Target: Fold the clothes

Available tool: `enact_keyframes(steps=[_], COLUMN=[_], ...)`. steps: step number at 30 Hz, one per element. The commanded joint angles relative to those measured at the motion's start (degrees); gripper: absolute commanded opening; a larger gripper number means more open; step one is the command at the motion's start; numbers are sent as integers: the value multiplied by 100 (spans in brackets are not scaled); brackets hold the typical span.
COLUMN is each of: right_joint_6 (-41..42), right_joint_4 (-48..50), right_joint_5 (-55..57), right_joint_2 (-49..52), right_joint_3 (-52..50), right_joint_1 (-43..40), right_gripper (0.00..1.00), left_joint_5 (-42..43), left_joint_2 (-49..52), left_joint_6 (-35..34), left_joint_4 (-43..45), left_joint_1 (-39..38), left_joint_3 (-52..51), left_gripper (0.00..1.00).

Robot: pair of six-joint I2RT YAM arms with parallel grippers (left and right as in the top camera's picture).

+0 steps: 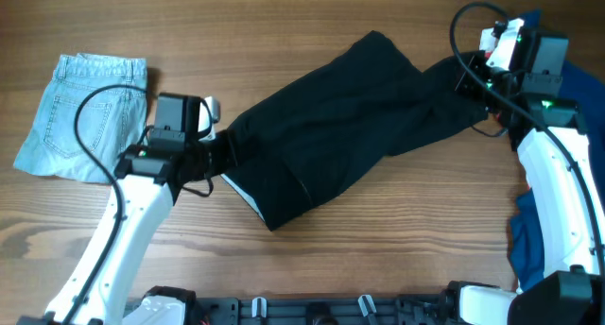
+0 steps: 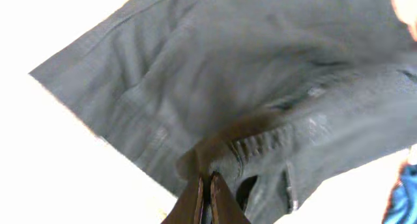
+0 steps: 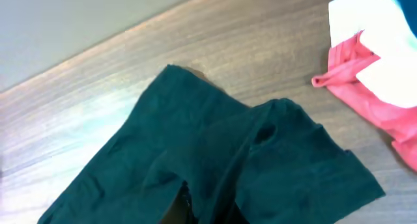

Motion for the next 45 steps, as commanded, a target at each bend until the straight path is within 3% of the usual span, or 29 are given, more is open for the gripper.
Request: enact_keyframes(steps=[1,12,26,29,30,31,32,34,39,43,45], right_joint_6=[-184,-643,-623,-627,-627,-625,-627,-636,-625,-629,-629], right_joint_4=[358,1615,2531,2787,2872,2981,3021,3001,2138,1405,1294], right_joint_5=[96,597,542,509,507,509,514,525,1222,1130,1134], right_joint_2=[-138,549,1668,1762,1790,1823,1823,1805,1722,1725,1749], right_joint_3=[138,136,136,136,136,136,136,138,138,136,136], right_joint_1=[74,905,992,1071,1091,1097,1095,1062,765,479,444], right_gripper=[4,4,6,35,64,81,92,99,100,99,93], left_joint_5=[-699,-1528,-1707,-1707,-1709,-1709,-1709,-1711,-1974,-1156,-1001], left_joint_2=[-44,-46,103,181,192,212,212,212,68,-68,-15], left_joint_6=[-483,-1462,-1464,-1464,-1464,-1464,-1464,-1462,-1438,-1443,-1443], left_joint_4=[-378,-549,-525,-522,-522,-522,-527,-527,-365,-168,-173], left_joint_1=[26,24,24,24,24,24,24,24,24,-24,-144], left_joint_3=[22,24,22,22,22,22,22,24,127,216,212], left_gripper=[4,4,4,9,11,12,12,11,10,9,9])
